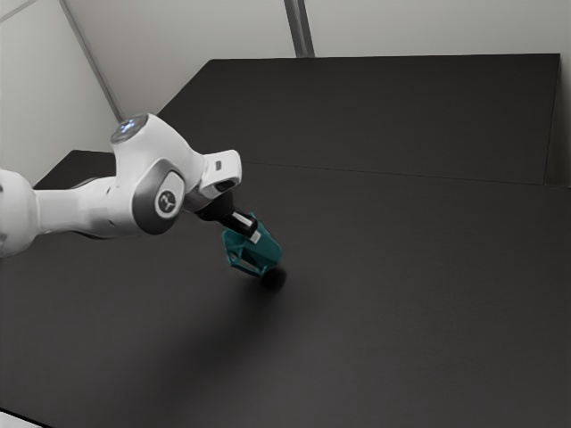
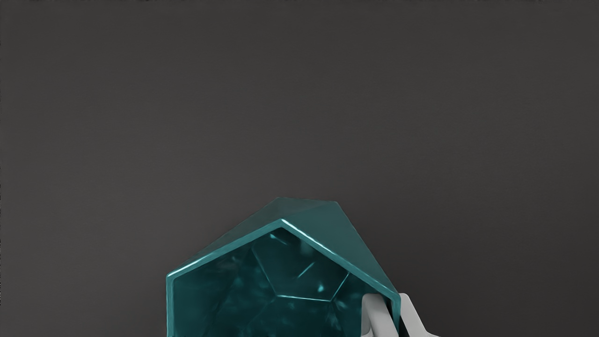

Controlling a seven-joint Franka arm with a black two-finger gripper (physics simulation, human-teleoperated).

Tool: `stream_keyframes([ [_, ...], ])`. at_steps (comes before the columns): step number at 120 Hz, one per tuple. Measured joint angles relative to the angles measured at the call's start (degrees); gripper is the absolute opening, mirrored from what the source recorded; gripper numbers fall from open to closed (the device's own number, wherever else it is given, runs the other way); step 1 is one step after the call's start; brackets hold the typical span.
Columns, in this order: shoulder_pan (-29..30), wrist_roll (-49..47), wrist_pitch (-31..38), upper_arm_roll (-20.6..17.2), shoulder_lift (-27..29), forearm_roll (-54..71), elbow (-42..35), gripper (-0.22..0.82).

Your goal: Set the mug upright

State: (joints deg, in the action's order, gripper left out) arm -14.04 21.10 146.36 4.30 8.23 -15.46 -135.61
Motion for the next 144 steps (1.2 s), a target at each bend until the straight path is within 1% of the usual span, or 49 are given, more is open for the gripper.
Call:
stream_keyframes([
  [30, 0.0, -1.0, 2.0, -0.4, -0.8, -1.2, 0.4, -0.18],
  [57, 0.0, -1.6, 1.6, -0.4, -0.3, -2.0, 0.3, -0.18],
  [66, 0.1, -1.8, -0.2, -0.4, 1.1, -2.2, 0.1, -0.18],
  [77, 2.1, -2.1, -3.0, -0.4, 3.3, -2.3, -0.8, -0.18],
  [95, 4.5, -2.5, -6.2, -0.4, 9.8, -2.3, -6.8, -0.18],
  [109, 6.6, -2.8, -7.5, -0.3, 13.4, -2.2, -10.6, -0.18],
  [125, 9.1, -2.9, -8.3, -0.3, 14.1, -2.0, -12.5, -0.18],
  [144, 9.6, -2.9, -8.4, -0.2, 12.3, -1.9, -12.7, -0.18],
])
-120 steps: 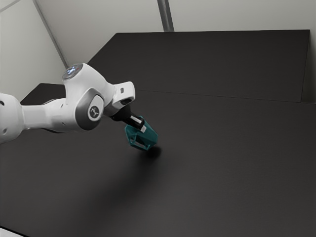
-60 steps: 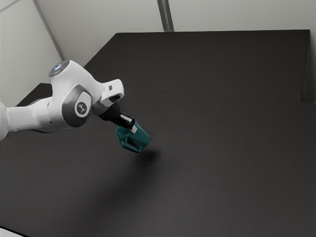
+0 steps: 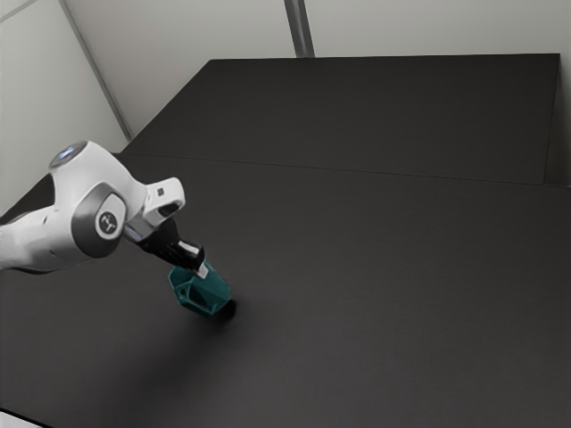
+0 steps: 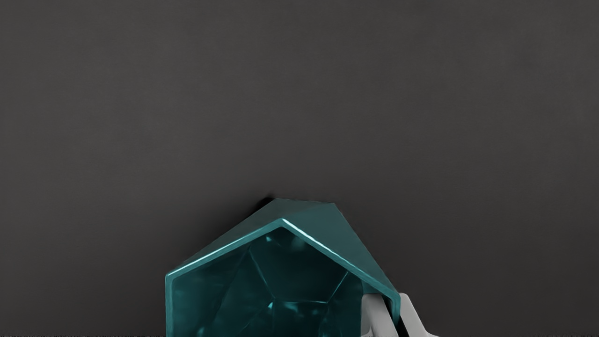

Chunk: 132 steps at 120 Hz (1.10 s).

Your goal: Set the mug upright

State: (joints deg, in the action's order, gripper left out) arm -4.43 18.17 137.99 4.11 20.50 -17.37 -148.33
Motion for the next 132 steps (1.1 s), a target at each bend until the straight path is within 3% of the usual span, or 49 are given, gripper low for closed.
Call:
stream_keyframes([
  [27, 0.0, -0.1, 0.6, 0.3, -2.2, 0.0, 0.3, -0.16],
  [48, 0.0, 0.0, 0.6, 0.3, -2.8, -0.2, 1.1, 0.16],
  [64, 0.0, 0.0, -0.3, 0.2, -3.8, -0.1, 4.5, 0.34],
  [89, -0.8, 0.0, -9.7, 0.5, -16.5, 3.5, 27.3, 0.51],
  [100, -3.6, 0.0, -16.3, 3.6, -22.9, 6.4, 39.3, 0.54],
  [120, -3.9, 0.0, -26.6, 4.4, -25.0, 12.3, 53.0, 0.58],
  [132, -3.6, 0.0, -31.4, 4.7, -25.3, 14.3, 56.5, 0.59],
])
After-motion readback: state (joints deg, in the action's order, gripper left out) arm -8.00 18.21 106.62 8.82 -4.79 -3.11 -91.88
